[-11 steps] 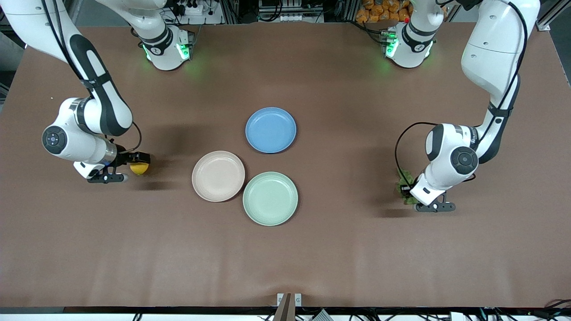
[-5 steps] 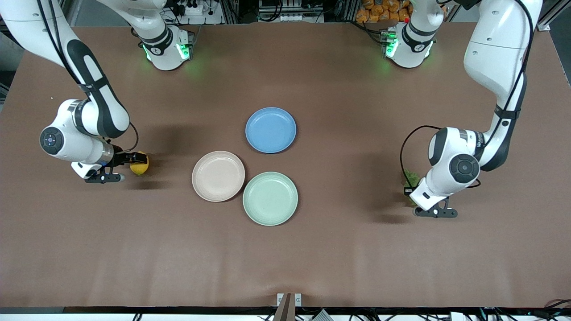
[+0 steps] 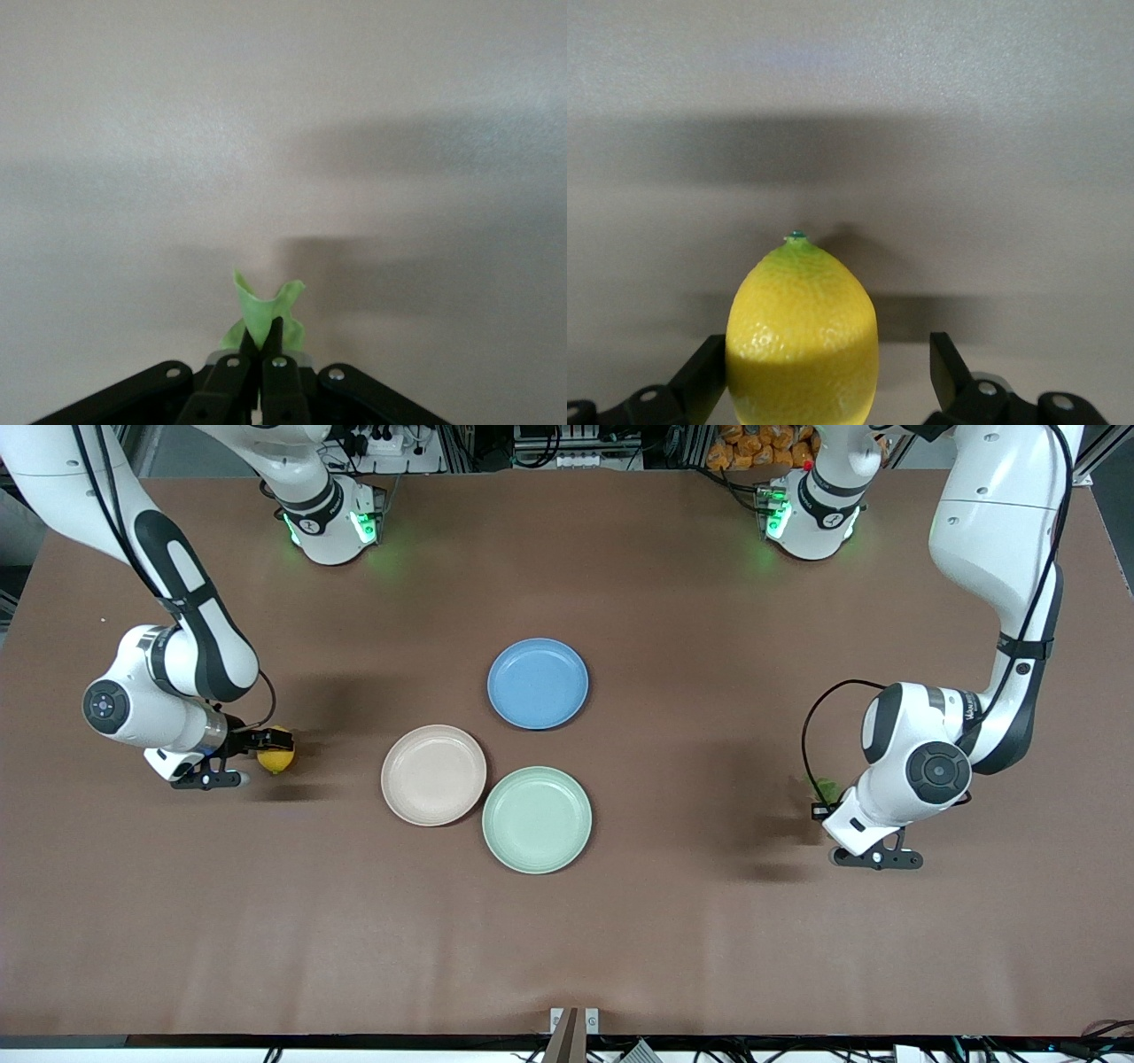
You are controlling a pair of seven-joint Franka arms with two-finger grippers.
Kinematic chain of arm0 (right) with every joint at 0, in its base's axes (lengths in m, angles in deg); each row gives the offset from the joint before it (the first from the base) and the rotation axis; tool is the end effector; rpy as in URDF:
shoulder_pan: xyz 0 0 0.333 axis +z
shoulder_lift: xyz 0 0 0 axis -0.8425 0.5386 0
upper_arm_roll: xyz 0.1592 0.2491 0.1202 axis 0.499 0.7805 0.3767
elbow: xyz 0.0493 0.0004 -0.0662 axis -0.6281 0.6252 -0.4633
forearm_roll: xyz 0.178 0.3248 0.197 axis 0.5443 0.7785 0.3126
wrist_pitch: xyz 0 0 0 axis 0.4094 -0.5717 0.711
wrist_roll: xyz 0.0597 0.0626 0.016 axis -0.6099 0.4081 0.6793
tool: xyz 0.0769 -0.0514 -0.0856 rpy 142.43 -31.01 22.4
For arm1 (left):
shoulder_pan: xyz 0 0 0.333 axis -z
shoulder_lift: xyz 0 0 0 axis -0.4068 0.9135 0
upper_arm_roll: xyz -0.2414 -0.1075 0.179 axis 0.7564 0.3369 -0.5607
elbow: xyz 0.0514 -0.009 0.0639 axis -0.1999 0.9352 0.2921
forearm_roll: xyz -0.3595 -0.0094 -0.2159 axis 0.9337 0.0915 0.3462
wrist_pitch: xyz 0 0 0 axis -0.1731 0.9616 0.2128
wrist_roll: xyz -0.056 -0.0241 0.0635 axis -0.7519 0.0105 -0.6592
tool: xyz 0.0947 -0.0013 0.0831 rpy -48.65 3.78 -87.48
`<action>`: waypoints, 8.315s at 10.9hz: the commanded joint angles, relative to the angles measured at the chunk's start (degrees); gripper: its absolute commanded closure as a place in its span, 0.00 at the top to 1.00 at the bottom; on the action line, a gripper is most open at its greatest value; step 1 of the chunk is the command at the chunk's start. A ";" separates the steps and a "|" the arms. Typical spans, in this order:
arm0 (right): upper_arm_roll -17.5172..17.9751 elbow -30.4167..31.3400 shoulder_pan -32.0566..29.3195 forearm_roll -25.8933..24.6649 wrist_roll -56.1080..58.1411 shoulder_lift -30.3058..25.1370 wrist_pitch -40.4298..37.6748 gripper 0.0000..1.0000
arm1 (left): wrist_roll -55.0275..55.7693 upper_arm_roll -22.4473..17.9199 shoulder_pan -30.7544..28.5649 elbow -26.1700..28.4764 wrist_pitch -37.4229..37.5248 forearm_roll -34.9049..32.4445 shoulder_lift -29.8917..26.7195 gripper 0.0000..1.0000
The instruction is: Place lemon and lettuce in plates
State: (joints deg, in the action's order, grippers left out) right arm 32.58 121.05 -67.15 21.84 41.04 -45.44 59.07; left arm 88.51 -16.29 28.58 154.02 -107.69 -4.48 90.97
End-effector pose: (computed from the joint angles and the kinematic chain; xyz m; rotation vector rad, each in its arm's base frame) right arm 0.5461 -0.0666 0.1519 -3.0580 -0.0385 0.2624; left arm 0.6877 -0.0972 0.2043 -3.0512 0.1195 0.0432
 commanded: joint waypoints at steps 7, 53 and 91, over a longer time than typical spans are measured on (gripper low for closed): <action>0.78 0.30 -0.72 0.95 -0.23 0.60 -0.01 0.25 | 0.28 0.11 4.21 -11.55 9.49 11.43 1.13 0.00; 12.03 -5.77 8.51 -0.10 -30.03 0.52 -0.98 1.00 | 28.05 0.82 28.03 -21.93 -19.01 34.74 14.58 1.00; -1.07 -3.23 9.30 2.01 -12.98 -18.54 -16.71 1.00 | -2.96 -0.42 -3.08 -21.32 31.89 6.18 -8.52 1.00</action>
State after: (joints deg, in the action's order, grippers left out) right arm 31.39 112.09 -57.71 22.78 27.15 -57.32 41.99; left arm 88.77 -17.34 26.43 130.96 -77.09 2.84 86.37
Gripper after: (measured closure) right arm 0.000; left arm 0.000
